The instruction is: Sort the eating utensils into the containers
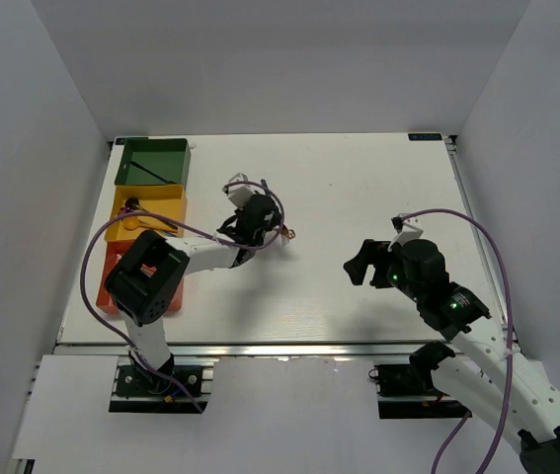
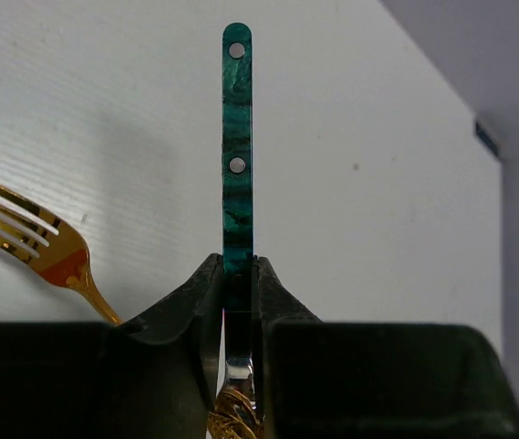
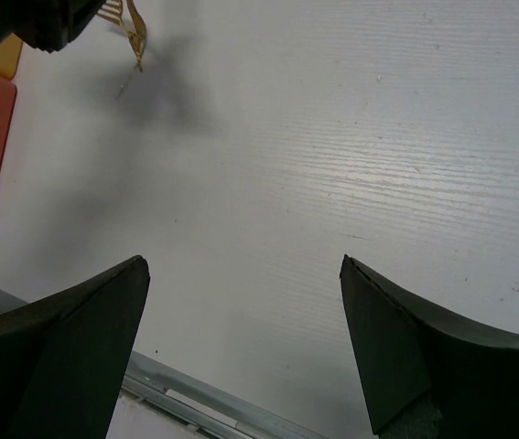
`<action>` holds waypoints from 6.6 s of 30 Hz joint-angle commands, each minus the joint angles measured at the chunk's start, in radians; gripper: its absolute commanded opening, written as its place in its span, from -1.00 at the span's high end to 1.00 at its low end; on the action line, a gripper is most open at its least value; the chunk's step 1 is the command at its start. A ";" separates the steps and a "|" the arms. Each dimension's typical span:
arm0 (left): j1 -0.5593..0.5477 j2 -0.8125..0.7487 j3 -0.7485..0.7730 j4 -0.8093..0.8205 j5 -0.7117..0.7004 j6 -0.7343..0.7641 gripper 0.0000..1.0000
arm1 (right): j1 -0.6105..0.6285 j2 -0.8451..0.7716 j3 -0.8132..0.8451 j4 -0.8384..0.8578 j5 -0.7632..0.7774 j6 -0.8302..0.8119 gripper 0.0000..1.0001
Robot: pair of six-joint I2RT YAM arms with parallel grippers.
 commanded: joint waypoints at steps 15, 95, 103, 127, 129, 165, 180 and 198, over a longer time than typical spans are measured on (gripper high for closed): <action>0.140 0.052 -0.107 0.571 0.351 0.077 1.00 | -0.004 -0.014 -0.002 0.016 0.006 -0.014 -0.79; -0.134 -0.281 -0.095 -0.151 -0.132 0.111 1.00 | 0.090 0.839 0.090 0.941 -0.449 0.254 1.00; -0.134 -0.255 -0.068 -0.198 -0.262 0.186 1.00 | 0.093 0.703 0.083 0.699 -0.323 0.214 1.00; -0.104 -0.255 0.106 -0.348 -0.526 0.233 1.00 | 0.127 0.741 0.001 0.490 -0.153 0.210 0.55; -0.068 -0.267 0.145 -0.440 -0.515 0.210 1.00 | 0.125 0.760 0.006 0.464 -0.109 0.227 -0.20; 0.720 0.385 0.818 -0.381 -0.155 0.346 1.00 | 0.114 0.269 -0.003 0.199 0.080 0.066 -0.79; 0.729 0.388 0.996 -0.496 0.003 0.389 -0.96 | 0.114 0.180 -0.020 0.171 0.072 0.086 -0.79; -0.026 -0.141 0.492 -1.132 -0.470 -0.169 -0.96 | 0.114 0.125 0.159 -0.195 0.333 0.105 -0.79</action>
